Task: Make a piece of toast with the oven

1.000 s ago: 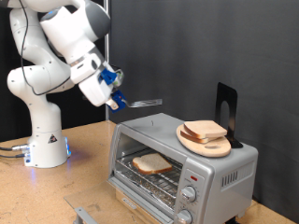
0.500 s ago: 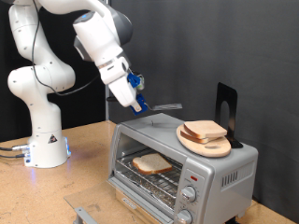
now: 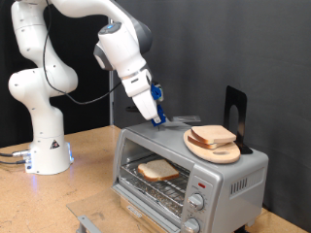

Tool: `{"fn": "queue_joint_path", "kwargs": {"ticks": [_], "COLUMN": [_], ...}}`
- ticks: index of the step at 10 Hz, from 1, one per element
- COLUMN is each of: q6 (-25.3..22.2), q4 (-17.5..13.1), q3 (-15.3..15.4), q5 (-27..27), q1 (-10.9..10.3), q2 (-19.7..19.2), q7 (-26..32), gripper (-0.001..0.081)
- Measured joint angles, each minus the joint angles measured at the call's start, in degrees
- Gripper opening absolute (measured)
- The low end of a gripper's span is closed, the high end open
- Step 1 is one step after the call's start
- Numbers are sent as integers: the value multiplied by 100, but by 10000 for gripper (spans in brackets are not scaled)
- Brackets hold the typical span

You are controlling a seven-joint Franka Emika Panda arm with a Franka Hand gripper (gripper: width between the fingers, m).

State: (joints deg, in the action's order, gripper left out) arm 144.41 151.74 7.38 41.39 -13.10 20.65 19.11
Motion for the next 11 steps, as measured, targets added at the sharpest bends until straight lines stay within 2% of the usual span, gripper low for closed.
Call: {"fn": "queue_joint_path", "kwargs": {"ticks": [4, 5, 6, 7, 9, 11], "q6": [186, 213, 258, 395, 925, 1261], "q4": [20, 23, 29, 36, 101, 149], "q3": [13, 14, 17, 37, 106, 100], "q5": [167, 169, 169, 169, 277, 735], "q1": [-23, -23, -23, -26, -88, -257], "q2": [-150, -155, -183, -227, -291, -290], "q7": [78, 78, 78, 122, 397, 896], "gripper": [443, 638, 638, 775, 798, 806]}}
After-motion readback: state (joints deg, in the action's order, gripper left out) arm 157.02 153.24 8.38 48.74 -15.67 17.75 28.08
